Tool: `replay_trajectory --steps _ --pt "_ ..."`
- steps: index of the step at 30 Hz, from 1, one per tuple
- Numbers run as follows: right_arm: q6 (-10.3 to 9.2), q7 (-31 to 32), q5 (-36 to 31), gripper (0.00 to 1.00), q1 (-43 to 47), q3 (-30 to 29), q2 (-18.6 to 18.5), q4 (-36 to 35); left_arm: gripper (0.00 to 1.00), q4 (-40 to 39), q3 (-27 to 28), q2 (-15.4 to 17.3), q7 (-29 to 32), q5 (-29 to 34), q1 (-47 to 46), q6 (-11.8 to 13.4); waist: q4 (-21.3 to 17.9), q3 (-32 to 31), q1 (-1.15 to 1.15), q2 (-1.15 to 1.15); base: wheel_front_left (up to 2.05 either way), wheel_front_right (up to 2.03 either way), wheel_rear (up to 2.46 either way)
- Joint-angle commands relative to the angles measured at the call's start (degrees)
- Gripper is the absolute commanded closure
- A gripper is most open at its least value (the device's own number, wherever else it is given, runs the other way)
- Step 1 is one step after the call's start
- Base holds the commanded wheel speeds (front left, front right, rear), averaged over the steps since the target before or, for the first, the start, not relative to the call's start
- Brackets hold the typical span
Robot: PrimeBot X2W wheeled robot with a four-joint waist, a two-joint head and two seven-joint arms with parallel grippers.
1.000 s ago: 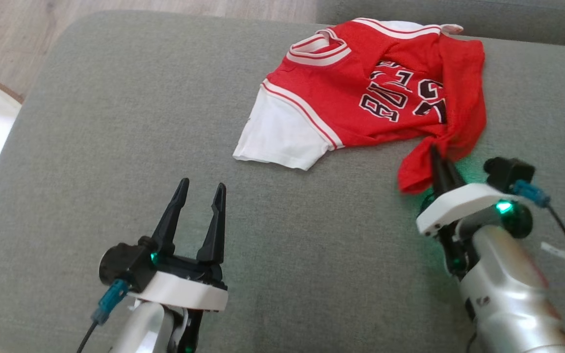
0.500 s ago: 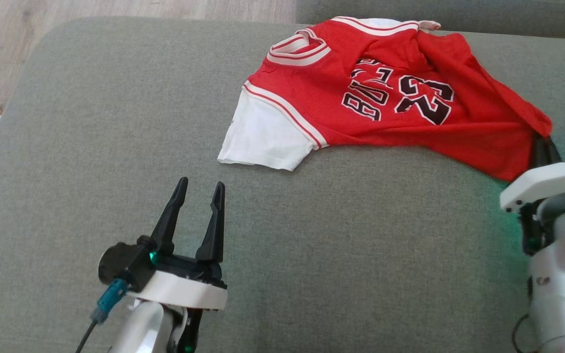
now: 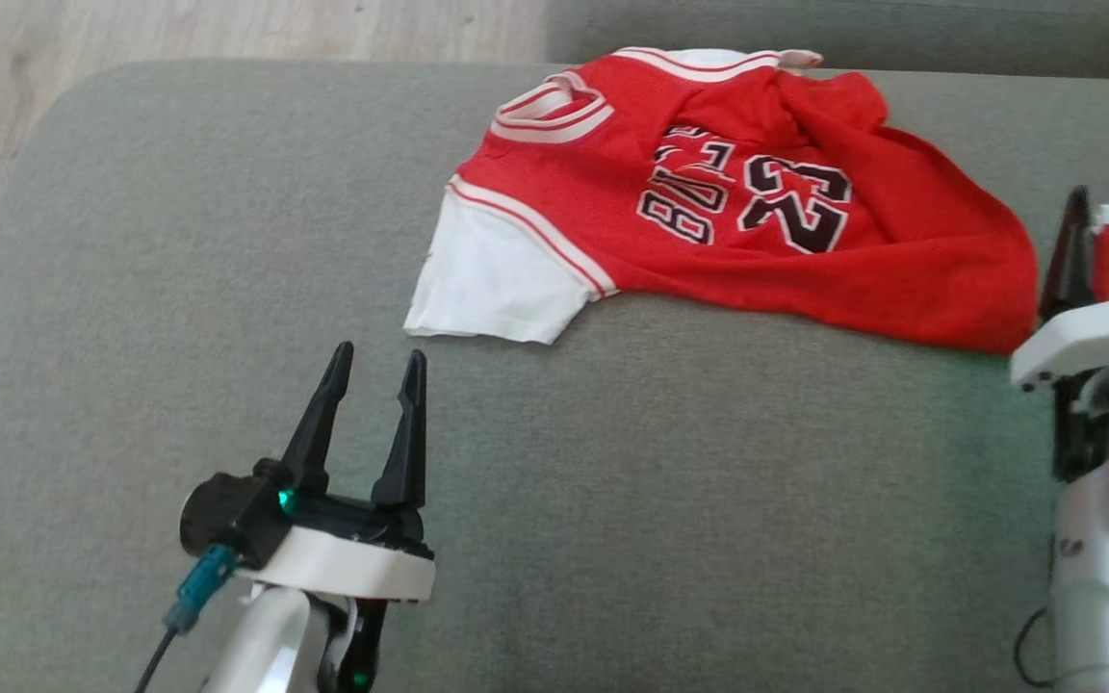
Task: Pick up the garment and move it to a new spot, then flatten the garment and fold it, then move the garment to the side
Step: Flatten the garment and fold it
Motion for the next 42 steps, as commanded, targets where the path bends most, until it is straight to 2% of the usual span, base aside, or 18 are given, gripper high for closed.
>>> replay_trajectory --steps 1,6,7,8,15,25,32,37,42 --pt "-0.04 -1.7 2.3 0.00 0.8 4.3 0.3 -2.9 0.00 -2.2 2.5 0.6 -0.3 0.1 -1.7 0.1 -0.9 -0.5 0.00 0.00 0.00 0.00 0.00" --pt "-0.04 -4.5 10.8 0.00 7.3 14.7 0.3 -8.7 0.00 -3.3 4.0 0.7 -0.3 0.6 -1.3 0.1 -3.3 -1.0 0.00 0.00 0.00 0.00 0.00" --pt "-0.04 -4.5 10.8 0.00 7.3 14.7 0.3 -8.7 0.00 -3.3 4.0 0.7 -0.3 0.6 -1.3 0.1 -3.3 -1.0 0.00 0.00 0.00 0.00 0.00" --pt "-0.04 -5.2 14.4 0.00 10.7 18.1 0.4 -11.6 0.00 -3.7 4.3 0.8 -0.3 0.8 -1.1 0.1 -4.2 -1.1 0.00 0.00 0.00 0.00 0.00" --pt "-0.04 -6.3 20.3 0.00 19.7 25.3 0.4 -16.6 0.00 -4.5 5.5 0.7 -0.3 1.0 -0.8 0.1 -7.2 -1.2 0.00 0.00 0.00 0.00 0.00" --pt "-0.04 -6.5 20.9 0.00 19.6 26.6 0.4 -19.2 0.00 -3.4 5.9 1.0 -0.3 1.5 -2.1 0.1 -9.7 0.0 0.00 0.00 0.00 0.00 0.00" --pt "-0.04 -6.5 20.9 0.00 19.6 27.4 0.4 -20.7 0.00 5.1 6.7 1.1 -0.3 3.3 -5.7 0.6 -10.8 1.6 0.00 0.00 0.00 0.00 0.00" --pt "-0.04 -6.5 21.0 0.00 19.3 28.4 0.4 -21.3 0.00 13.1 8.2 2.4 1.3 4.1 -10.5 3.6 -11.9 3.0 0.00 0.00 0.00 0.00 0.00" --pt "-0.04 -6.5 21.5 0.00 18.6 29.1 0.4 -21.9 0.00 20.9 9.2 4.6 5.5 5.4 -14.7 7.0 -13.2 4.4 0.00 0.00 0.00 0.00 0.00"
